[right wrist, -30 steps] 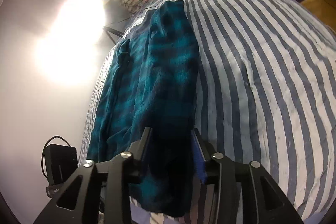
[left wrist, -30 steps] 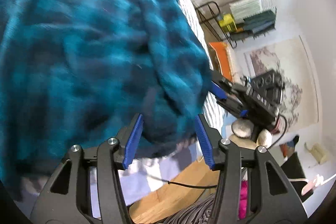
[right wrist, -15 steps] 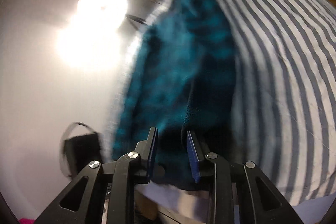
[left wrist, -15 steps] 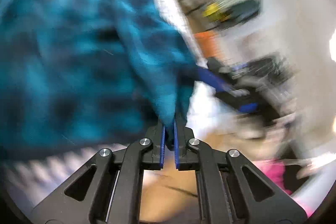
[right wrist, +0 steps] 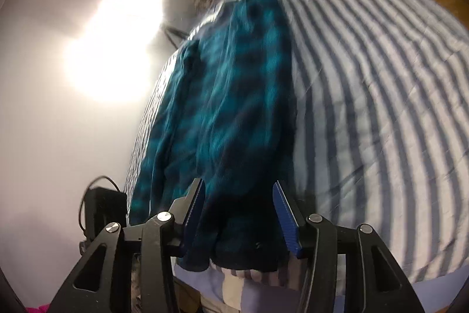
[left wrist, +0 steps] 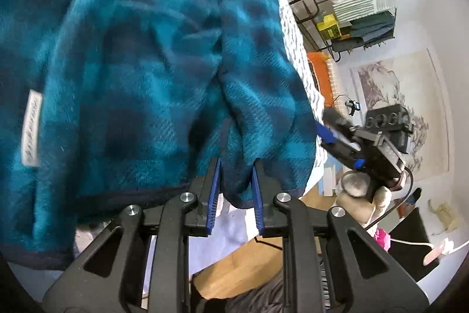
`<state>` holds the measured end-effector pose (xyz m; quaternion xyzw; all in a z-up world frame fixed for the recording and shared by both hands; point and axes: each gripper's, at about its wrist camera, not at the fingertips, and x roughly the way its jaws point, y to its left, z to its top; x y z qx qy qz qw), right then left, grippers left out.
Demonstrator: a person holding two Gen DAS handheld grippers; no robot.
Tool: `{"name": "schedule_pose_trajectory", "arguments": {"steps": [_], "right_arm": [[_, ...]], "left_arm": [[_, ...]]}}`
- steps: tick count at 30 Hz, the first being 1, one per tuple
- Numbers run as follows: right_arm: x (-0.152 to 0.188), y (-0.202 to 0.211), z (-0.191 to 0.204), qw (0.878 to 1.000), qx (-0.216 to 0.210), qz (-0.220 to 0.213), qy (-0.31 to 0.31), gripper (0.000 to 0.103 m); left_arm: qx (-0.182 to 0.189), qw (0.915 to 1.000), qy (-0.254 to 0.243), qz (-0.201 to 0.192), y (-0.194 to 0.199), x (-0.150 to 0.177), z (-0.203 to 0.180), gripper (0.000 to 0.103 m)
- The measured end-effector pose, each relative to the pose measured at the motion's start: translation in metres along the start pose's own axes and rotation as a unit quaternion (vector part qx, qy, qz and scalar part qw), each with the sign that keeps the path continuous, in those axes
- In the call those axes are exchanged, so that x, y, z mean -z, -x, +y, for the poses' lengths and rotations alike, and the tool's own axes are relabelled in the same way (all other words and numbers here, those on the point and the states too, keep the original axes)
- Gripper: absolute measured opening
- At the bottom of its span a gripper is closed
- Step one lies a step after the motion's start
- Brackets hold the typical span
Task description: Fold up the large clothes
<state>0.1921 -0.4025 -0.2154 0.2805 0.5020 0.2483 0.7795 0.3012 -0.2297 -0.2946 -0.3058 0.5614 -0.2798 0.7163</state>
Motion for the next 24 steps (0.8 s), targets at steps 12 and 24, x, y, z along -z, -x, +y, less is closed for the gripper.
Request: {"name": "schedule_pose_trajectory", "arguments": {"steps": [12, 24], "right_arm": [[-0.018, 0.018, 0.031, 1.000, -0.001, -0.018, 0.020, 0.004], [0.001, 0.010, 0.026, 0.993, 0.086, -0.018, 0.074, 0.028]], "left_arm": [[0.100, 0.9938, 0.044, 0.022, -0.017, 0.011, -0.011, 0.008], [-0.045, 0.9953, -0.086, 0.009, -0.023, 0.015, -0.042, 0.010]]}}
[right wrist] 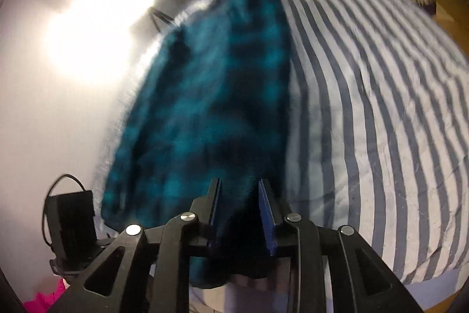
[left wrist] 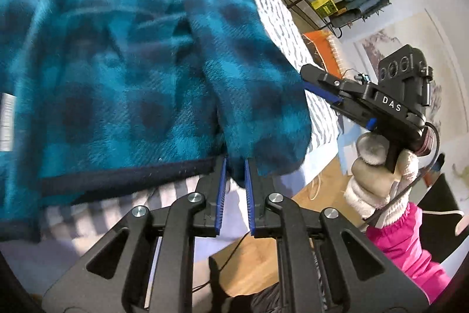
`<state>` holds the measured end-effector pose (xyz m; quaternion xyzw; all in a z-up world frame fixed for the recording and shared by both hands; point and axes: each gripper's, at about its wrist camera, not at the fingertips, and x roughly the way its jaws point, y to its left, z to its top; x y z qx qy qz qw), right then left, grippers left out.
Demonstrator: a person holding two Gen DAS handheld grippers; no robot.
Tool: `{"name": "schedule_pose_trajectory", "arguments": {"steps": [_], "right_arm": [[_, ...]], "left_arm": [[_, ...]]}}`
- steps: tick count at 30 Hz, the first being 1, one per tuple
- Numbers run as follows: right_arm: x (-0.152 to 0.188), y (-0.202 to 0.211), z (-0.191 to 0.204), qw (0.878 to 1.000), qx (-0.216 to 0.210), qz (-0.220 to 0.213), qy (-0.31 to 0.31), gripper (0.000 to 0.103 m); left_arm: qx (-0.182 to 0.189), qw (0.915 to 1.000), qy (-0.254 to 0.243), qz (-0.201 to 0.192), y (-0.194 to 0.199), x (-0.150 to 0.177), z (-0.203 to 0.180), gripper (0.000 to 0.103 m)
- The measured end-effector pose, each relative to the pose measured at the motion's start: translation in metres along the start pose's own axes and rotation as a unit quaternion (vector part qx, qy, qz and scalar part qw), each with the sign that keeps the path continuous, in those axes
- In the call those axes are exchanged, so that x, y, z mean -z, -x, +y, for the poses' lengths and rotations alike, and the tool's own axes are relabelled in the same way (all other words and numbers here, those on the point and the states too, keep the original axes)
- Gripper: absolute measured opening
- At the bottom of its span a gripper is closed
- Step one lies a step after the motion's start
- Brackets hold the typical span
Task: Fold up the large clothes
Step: 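Release the edge and move both grippers toward the shirt hem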
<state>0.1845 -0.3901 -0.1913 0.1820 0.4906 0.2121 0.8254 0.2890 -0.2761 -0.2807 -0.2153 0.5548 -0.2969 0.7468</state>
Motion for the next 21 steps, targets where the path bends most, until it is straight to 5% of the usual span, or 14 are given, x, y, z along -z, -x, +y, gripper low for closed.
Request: {"name": "schedule_pose_trajectory", "arguments": {"steps": [3, 7, 10, 12, 16, 19, 21], "right_arm": [[0.006, 0.005, 0.015, 0.999, -0.002, -0.019, 0.042, 0.028], [0.022, -0.033, 0.029, 0.988, 0.103, 0.047, 0.104, 0.023], [0.033, -0.046, 0.021, 0.981, 0.136, 0.096, 0.103, 0.022], [0.033, -0.038, 0.024, 0.981, 0.143, 0.089, 0.097, 0.022], [0.027, 0.023, 0.043, 0.991, 0.112, 0.004, 0.077, 0.025], [0.035, 0.074, 0.054, 0.990, 0.101, -0.074, 0.071, 0.038], [0.035, 0.105, 0.063, 0.985, 0.107, -0.125, 0.049, 0.057]], "left_arm": [[-0.017, 0.9988, -0.036, -0.029, 0.027, 0.005, -0.012, 0.010], [-0.036, 0.9937, -0.068, -0.081, 0.085, 0.021, -0.025, 0.010], [-0.047, 0.9858, -0.082, -0.138, 0.144, 0.029, -0.031, 0.010], [-0.053, 0.9806, -0.084, -0.169, 0.178, 0.034, -0.034, 0.010], [-0.067, 0.9678, -0.097, -0.222, 0.247, 0.045, -0.043, 0.021], [-0.077, 0.9616, -0.113, -0.238, 0.276, 0.052, -0.051, 0.023], [-0.066, 0.9623, -0.112, -0.239, 0.286, 0.054, -0.055, 0.031]]}}
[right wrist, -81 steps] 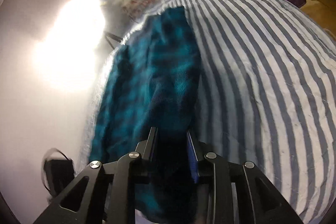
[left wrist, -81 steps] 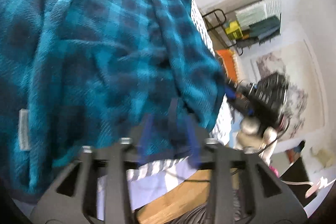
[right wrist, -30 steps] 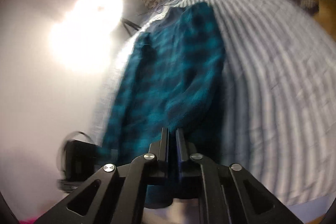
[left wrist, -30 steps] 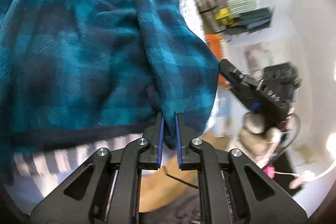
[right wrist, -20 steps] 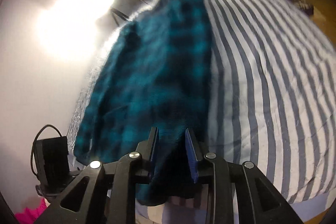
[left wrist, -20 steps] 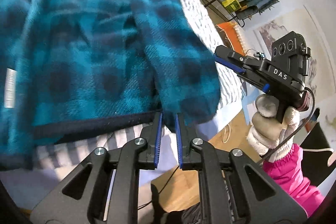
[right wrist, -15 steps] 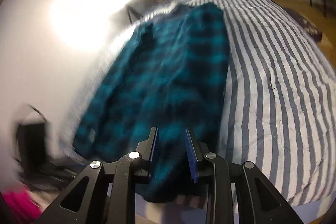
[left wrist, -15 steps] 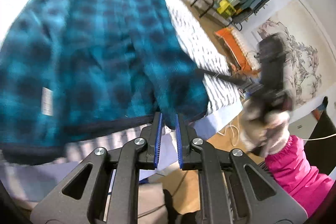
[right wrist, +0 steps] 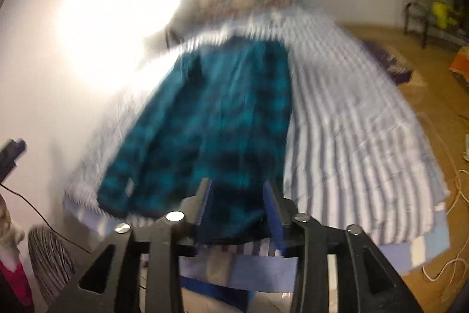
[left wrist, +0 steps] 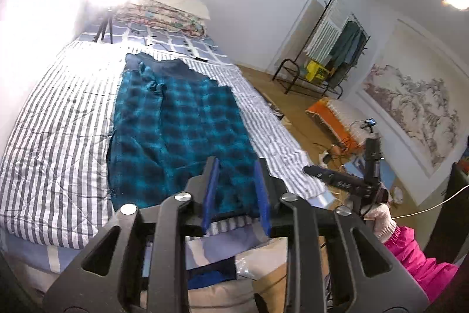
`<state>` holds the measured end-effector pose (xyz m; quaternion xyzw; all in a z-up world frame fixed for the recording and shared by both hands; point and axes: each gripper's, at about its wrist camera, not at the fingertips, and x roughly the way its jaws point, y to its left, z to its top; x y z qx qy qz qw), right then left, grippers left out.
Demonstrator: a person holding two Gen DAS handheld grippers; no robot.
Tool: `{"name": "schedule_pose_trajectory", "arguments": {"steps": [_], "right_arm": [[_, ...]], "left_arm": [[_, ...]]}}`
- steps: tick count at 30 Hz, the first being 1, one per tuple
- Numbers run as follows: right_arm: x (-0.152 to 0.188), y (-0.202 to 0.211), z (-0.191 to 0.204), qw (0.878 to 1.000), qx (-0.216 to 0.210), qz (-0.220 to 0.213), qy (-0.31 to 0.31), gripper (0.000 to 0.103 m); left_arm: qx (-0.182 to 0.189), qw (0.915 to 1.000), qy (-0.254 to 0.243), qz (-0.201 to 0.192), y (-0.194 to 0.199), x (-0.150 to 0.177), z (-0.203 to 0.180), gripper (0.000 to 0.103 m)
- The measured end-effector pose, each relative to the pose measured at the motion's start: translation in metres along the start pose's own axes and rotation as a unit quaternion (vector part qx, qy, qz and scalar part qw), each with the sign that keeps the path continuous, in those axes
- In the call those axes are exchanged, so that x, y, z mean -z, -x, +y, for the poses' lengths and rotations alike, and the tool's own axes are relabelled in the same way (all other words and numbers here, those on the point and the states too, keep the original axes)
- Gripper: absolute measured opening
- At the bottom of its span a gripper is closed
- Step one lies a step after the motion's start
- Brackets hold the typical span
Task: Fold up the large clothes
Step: 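Release the edge and move both grippers toward the shirt hem, then grasp the dark hem band with the left gripper while the right gripper grasps it too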
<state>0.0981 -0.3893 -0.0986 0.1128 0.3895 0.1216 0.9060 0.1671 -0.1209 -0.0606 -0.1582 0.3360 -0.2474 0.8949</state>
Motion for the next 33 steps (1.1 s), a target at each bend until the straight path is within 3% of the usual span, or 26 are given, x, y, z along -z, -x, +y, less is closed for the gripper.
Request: {"name": "schedule_pose_trajectory", "arguments": {"steps": [1, 5, 8, 13, 16, 18, 20, 21, 26, 33], "right_arm": [[-0.007, 0.015, 0.002, 0.999, -0.004, -0.025, -0.021, 0.065], [-0.037, 0.071, 0.021, 0.993, -0.068, -0.079, -0.059, 0.067], [-0.051, 0.104, 0.036, 0.991, -0.052, -0.121, -0.025, 0.074], [-0.057, 0.125, 0.030, 0.988, -0.070, -0.138, -0.012, 0.074], [-0.057, 0.135, 0.013, 0.986, -0.080, -0.144, -0.014, 0.076], [-0.059, 0.134, -0.003, 0.986, -0.086, -0.144, -0.021, 0.083], [-0.061, 0.125, -0.015, 0.986, -0.089, -0.140, -0.028, 0.085], [-0.064, 0.117, -0.025, 0.986, -0.092, -0.133, -0.034, 0.085], [-0.074, 0.082, -0.059, 0.987, -0.109, -0.107, -0.052, 0.085], [-0.083, 0.043, -0.106, 0.986, -0.118, -0.092, -0.073, 0.084]], "left_arm": [[0.004, 1.0000, 0.006, -0.003, 0.001, -0.001, -0.002, 0.032], [0.013, 0.9998, 0.004, -0.012, -0.003, 0.002, -0.016, 0.032], [0.034, 0.9994, -0.007, 0.007, -0.021, 0.014, -0.035, 0.032], [0.044, 0.9978, -0.037, 0.034, -0.064, 0.032, -0.062, 0.032], [0.047, 0.9971, -0.018, 0.058, -0.097, 0.044, -0.068, 0.032], [0.050, 0.9957, -0.019, 0.076, -0.120, 0.054, -0.074, 0.032], [0.044, 0.9932, -0.037, 0.101, -0.146, 0.066, -0.087, 0.050], [0.043, 0.9916, -0.046, 0.113, -0.159, 0.072, -0.094, 0.054], [0.024, 0.9815, -0.094, 0.166, -0.222, 0.099, -0.129, 0.056], [-0.026, 0.9686, -0.140, 0.204, -0.291, 0.117, -0.133, 0.056]]}}
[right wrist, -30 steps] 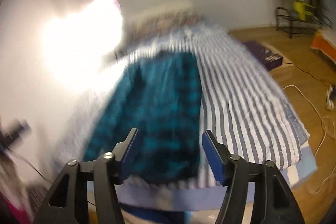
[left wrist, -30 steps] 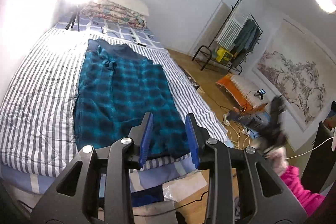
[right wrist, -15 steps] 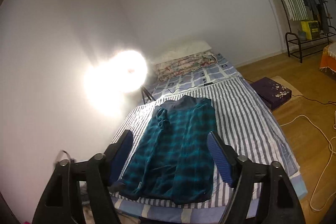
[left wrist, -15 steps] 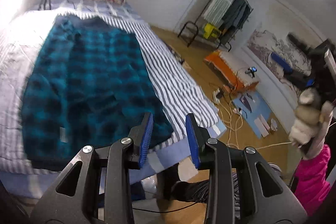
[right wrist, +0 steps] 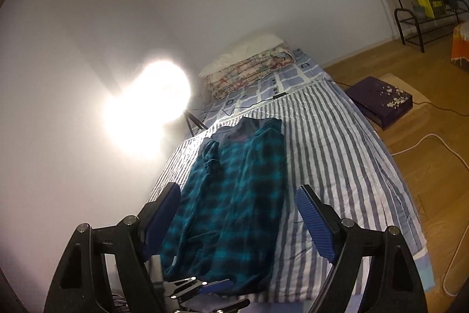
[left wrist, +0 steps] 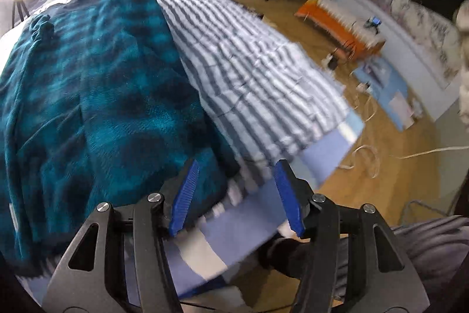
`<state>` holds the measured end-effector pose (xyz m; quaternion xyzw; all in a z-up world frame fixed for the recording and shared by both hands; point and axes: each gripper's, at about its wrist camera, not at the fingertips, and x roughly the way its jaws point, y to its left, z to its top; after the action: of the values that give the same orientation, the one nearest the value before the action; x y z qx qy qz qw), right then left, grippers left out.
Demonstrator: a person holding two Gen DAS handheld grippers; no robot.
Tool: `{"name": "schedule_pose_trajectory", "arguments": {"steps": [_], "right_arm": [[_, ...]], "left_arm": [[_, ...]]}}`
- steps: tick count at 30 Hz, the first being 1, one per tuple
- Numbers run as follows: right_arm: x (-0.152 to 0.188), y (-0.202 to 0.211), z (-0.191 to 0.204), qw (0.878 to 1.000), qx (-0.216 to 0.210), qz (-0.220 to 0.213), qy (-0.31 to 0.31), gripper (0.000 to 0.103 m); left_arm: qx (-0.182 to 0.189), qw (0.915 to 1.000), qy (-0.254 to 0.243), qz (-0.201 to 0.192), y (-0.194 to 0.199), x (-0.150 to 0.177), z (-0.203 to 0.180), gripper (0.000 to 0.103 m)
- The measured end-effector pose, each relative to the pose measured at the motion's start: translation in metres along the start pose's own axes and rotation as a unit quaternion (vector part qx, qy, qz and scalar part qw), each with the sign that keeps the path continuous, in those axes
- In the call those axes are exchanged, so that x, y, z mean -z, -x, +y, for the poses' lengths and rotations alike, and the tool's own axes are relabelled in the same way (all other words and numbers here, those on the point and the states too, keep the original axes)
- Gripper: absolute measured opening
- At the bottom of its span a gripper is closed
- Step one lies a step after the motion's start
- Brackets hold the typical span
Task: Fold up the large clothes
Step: 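Grasp the dark hem band with the left gripper while the right gripper grasps it too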
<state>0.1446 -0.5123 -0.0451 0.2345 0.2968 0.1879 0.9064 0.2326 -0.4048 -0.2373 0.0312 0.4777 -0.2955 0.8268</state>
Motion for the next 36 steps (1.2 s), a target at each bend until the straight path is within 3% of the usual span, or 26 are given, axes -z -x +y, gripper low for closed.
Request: {"name": "schedule_pose_trajectory", "arguments": {"steps": [4, 9, 11, 13, 15, 17, 19, 23, 29, 33, 36], "right_arm": [[-0.008, -0.020, -0.031, 0.999, 0.017, 0.007, -0.029, 0.084], [-0.020, -0.053, -0.049, 0.999, 0.021, 0.021, -0.045, 0.084], [-0.026, -0.073, -0.053, 0.998, 0.013, 0.028, -0.048, 0.084], [-0.032, -0.097, -0.057, 0.998, 0.002, 0.037, -0.054, 0.084], [-0.036, -0.118, -0.061, 0.997, -0.008, 0.046, -0.057, 0.084], [-0.042, -0.151, -0.066, 0.996, -0.014, 0.061, -0.057, 0.084], [-0.045, -0.183, -0.073, 0.995, -0.011, 0.077, -0.056, 0.084], [-0.047, -0.266, -0.094, 0.991, 0.006, 0.118, -0.057, 0.084], [-0.039, -0.367, -0.132, 0.985, 0.034, 0.152, -0.077, 0.084], [-0.035, -0.406, -0.147, 0.982, 0.038, 0.155, -0.100, 0.084], [-0.035, -0.419, -0.148, 0.982, 0.028, 0.151, -0.107, 0.073]], "left_arm": [[-0.029, 0.9988, -0.034, 0.021, -0.028, 0.002, 0.002, 0.056], [-0.044, 0.9975, -0.053, 0.016, -0.042, 0.001, 0.011, 0.055], [-0.040, 0.9978, -0.052, 0.004, -0.042, 0.000, 0.018, 0.030], [-0.019, 0.9994, -0.028, -0.002, -0.039, -0.003, 0.032, 0.021], [0.031, 0.9991, 0.028, -0.008, -0.029, -0.007, 0.052, 0.018], [0.085, 0.9916, 0.094, -0.028, -0.010, -0.007, 0.074, 0.017], [0.112, 0.9843, 0.128, -0.047, 0.009, -0.006, 0.087, 0.017], [0.144, 0.9732, 0.165, -0.071, 0.035, -0.003, 0.107, 0.016], [0.166, 0.9627, 0.198, -0.081, 0.044, 0.005, 0.128, 0.015], [0.175, 0.9567, 0.220, -0.076, 0.041, 0.010, 0.140, 0.013], [0.180, 0.9505, 0.242, -0.077, 0.041, 0.017, 0.149, 0.013]]}}
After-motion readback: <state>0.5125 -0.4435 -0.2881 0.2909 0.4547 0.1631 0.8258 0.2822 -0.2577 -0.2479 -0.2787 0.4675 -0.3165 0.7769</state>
